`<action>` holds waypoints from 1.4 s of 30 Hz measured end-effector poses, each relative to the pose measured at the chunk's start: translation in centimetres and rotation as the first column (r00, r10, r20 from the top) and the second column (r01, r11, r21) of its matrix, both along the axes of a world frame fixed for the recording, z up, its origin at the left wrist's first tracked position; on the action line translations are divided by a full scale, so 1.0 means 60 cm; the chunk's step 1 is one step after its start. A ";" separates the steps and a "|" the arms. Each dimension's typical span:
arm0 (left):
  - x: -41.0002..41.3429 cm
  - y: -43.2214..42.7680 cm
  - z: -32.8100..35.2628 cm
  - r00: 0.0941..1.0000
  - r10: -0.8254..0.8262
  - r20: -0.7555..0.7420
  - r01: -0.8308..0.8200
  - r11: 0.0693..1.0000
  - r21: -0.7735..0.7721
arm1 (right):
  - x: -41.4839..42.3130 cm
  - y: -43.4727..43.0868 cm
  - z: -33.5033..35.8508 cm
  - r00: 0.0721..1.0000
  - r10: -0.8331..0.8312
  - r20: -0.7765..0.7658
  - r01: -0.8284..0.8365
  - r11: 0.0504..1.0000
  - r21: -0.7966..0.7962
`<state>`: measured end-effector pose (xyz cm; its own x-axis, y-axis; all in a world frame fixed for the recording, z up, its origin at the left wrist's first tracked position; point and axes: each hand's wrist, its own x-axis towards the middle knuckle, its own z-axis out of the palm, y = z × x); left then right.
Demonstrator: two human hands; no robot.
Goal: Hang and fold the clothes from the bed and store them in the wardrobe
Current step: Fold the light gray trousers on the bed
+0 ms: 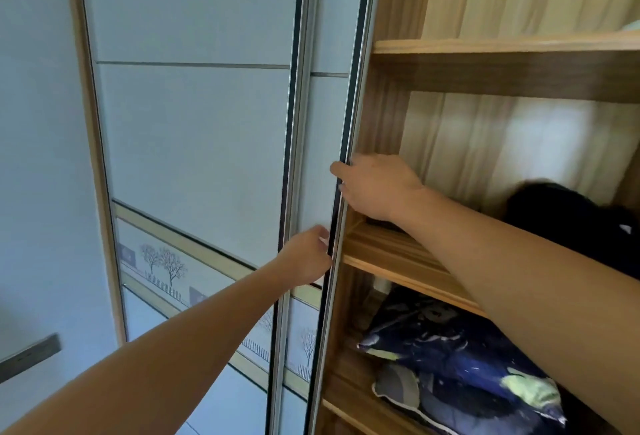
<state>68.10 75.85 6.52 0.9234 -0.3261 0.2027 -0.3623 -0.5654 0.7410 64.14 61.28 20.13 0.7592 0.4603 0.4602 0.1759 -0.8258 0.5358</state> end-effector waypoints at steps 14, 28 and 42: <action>-0.117 -0.157 -0.004 0.657 -0.341 0.672 -0.038 0.875 0.482 | -0.108 -0.166 0.060 0.823 -0.414 0.390 0.476 0.876 -0.075; -0.137 -0.330 -0.006 0.123 -0.588 0.800 -0.138 0.788 0.600 | -0.296 -0.346 0.060 0.720 -0.570 0.396 0.642 0.763 -0.070; -0.235 -0.494 -0.008 -0.043 -0.545 0.837 -0.128 0.834 0.537 | -0.437 -0.462 0.056 0.591 -0.694 0.412 0.782 0.618 -0.083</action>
<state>54.00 46.23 6.05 -0.1990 -0.7926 0.5764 -0.6462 -0.3361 -0.6852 37.93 33.56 23.50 0.7183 -0.0717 0.6921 -0.6474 -0.4333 0.6270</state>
